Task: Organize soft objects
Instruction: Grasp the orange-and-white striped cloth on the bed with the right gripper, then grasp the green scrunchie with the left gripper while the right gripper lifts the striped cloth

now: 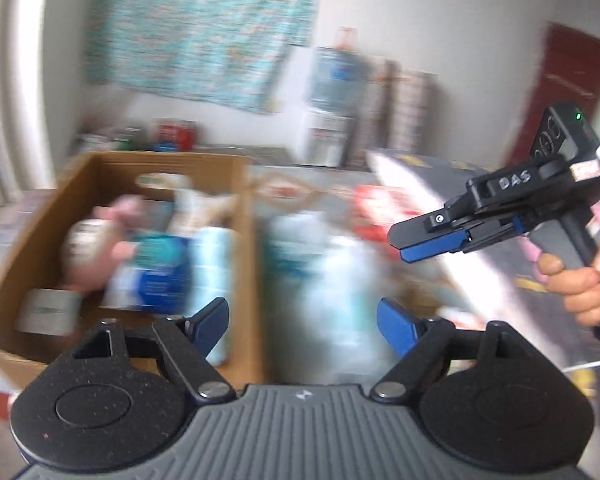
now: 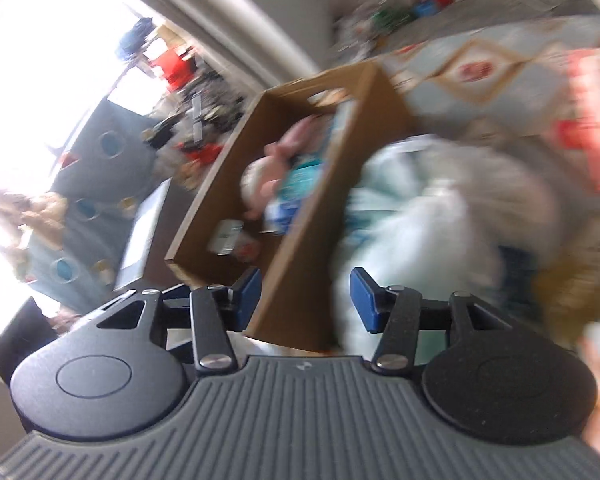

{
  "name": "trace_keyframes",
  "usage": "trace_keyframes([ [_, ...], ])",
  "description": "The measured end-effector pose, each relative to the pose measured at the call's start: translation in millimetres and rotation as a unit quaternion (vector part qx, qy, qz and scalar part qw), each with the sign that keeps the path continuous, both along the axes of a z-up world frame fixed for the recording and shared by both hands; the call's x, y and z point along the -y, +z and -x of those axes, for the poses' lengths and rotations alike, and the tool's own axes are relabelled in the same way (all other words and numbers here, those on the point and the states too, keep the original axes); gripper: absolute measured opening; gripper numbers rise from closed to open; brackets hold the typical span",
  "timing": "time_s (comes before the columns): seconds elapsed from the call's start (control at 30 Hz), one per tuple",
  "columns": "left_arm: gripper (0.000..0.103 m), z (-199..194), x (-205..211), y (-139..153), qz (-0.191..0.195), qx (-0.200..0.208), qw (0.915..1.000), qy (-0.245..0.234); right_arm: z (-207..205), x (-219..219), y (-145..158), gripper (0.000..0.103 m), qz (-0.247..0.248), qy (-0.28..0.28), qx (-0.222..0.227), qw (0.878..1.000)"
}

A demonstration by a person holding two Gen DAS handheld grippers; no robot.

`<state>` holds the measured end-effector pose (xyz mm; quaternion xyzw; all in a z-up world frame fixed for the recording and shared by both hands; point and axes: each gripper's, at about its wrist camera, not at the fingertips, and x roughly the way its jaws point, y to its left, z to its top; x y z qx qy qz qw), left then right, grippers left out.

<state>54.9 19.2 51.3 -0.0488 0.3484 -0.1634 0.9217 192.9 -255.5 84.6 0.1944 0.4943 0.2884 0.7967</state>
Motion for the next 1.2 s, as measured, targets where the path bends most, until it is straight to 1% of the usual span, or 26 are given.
trace_keyframes([
  [0.1,0.083,-3.6,43.1,-14.6,0.017,-0.017,0.9985,-0.049,25.3,49.0,-4.2,0.049,0.037,-0.038,0.008,0.999],
  [0.13,0.083,-6.0,58.8,-24.0,0.016,-0.023,0.9976,-0.063,31.7,60.5,-7.3,0.049,0.051,-0.047,0.009,0.998],
  [0.2,0.082,-7.8,88.7,-40.8,0.009,-0.029,0.9960,-0.084,46.6,78.5,-22.9,0.049,0.097,-0.063,0.017,0.993],
  [0.27,0.082,-8.2,117.4,-58.9,-0.022,-0.028,0.9946,-0.098,52.1,90.7,-35.7,0.049,0.139,-0.070,0.018,0.988],
  [0.3,0.081,-8.4,131.3,-67.3,-0.042,-0.026,0.9931,-0.106,57.1,90.7,-51.0,0.049,0.155,-0.068,0.017,0.985],
  [0.4,0.079,-8.2,161.4,-89.1,-0.090,-0.019,0.9864,-0.136,58.2,92.6,-73.6,0.049,0.192,-0.048,0.017,0.980],
  [0.47,0.079,-7.4,177.7,-98.0,-0.111,-0.015,0.9812,-0.157,51.9,92.2,-86.4,0.049,0.214,-0.035,0.015,0.976],
  [0.6,0.079,-12.1,205.0,-113.4,-0.150,-0.009,0.9695,-0.194,38.1,92.3,-104.6,0.049,0.233,-0.016,0.010,0.972],
  [0.67,0.079,-17.2,216.5,-120.3,-0.168,-0.006,0.9646,-0.203,31.3,93.1,-114.4,0.049,0.237,-0.011,0.003,0.972],
  [0.73,0.079,-26.0,223.4,-126.8,-0.175,-0.015,0.9622,-0.208,24.8,94.3,-123.0,0.049,0.237,-0.006,-0.005,0.972],
  [0.87,0.078,-43.0,231.5,-141.8,-0.169,-0.042,0.9630,-0.206,16.3,98.0,-138.2,0.049,0.235,-0.006,-0.023,0.972],
  [0.97,0.069,-52.5,235.9,-150.9,-0.170,-0.068,0.9626,-0.200,14.4,102.8,-146.5,0.048,0.209,-0.014,-0.044,0.977],
  [1.0,0.063,-54.9,236.0,-153.2,-0.169,-0.075,0.9629,-0.196,15.0,103.3,-146.6,0.046,0.207,-0.016,-0.044,0.977],
  [1.07,0.061,-55.9,235.4,-154.8,-0.164,-0.080,0.9642,-0.192,16.3,105.2,-146.3,0.044,0.200,-0.025,-0.046,0.978],
  [1.13,0.053,-54.5,235.9,-155.2,-0.164,-0.083,0.9641,-0.192,17.8,108.6,-147.2,0.042,0.190,-0.040,-0.052,0.980],
  [1.2,0.048,-51.4,236.6,-155.7,-0.166,-0.082,0.9629,-0.196,20.2,110.8,-146.5,0.040,0.182,-0.054,-0.055,0.980],
])
